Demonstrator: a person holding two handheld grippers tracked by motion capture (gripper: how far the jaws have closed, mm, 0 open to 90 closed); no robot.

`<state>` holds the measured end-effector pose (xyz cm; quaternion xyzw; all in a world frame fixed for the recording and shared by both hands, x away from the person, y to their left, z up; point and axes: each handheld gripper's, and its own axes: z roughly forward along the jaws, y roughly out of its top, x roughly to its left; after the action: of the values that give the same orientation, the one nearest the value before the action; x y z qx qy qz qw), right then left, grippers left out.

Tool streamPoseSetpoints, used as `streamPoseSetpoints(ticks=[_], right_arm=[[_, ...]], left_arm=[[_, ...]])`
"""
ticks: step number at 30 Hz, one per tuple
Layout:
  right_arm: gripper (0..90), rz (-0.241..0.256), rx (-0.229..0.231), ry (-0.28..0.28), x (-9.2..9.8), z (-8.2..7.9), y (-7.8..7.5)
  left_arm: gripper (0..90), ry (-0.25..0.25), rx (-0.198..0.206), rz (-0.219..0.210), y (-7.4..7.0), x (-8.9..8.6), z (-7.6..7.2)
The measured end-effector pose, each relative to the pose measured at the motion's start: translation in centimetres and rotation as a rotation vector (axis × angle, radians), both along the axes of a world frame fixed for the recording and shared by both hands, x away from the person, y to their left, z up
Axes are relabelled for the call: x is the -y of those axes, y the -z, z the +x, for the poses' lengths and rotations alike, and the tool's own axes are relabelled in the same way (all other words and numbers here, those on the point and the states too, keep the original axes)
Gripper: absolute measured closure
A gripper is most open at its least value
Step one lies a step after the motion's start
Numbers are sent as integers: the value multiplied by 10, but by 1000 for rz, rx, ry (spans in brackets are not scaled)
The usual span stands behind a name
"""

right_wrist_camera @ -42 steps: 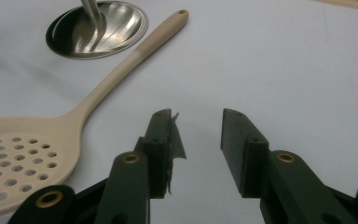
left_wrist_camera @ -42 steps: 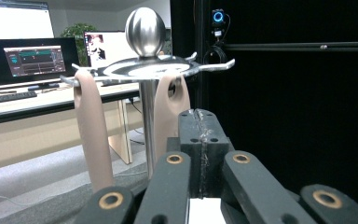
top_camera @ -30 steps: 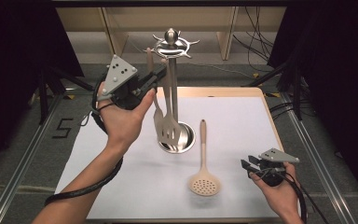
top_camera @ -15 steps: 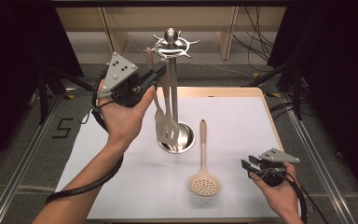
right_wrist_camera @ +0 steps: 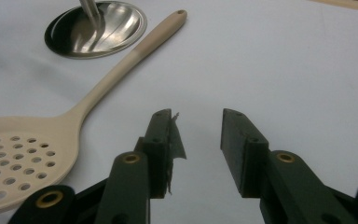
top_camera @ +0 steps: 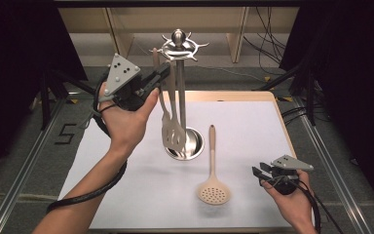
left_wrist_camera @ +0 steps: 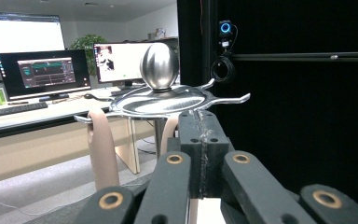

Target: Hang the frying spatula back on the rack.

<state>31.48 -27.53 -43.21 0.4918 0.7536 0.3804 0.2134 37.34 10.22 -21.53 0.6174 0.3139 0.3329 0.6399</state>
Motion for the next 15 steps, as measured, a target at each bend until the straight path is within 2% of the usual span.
streamPoseSetpoints(ticks=[5, 10, 11, 14, 15], right_arm=[[646, 0, -2, -1, 0, 0, 0], [646, -30, 31, -16, 3, 2, 0], [646, -9, 4, -1, 1, 0, 0], [646, -33, 27, -16, 3, 2, 0], [646, -7, 1, -1, 0, 0, 0]], left_arm=[[895, -11, -1, -4, 0, -3, 1], [895, -20, -2, -4, 0, -6, 3], [895, -23, -3, -6, 0, -7, 3], [895, -28, -3, -6, 0, -9, 5], [895, -31, -5, -6, 0, -10, 5]])
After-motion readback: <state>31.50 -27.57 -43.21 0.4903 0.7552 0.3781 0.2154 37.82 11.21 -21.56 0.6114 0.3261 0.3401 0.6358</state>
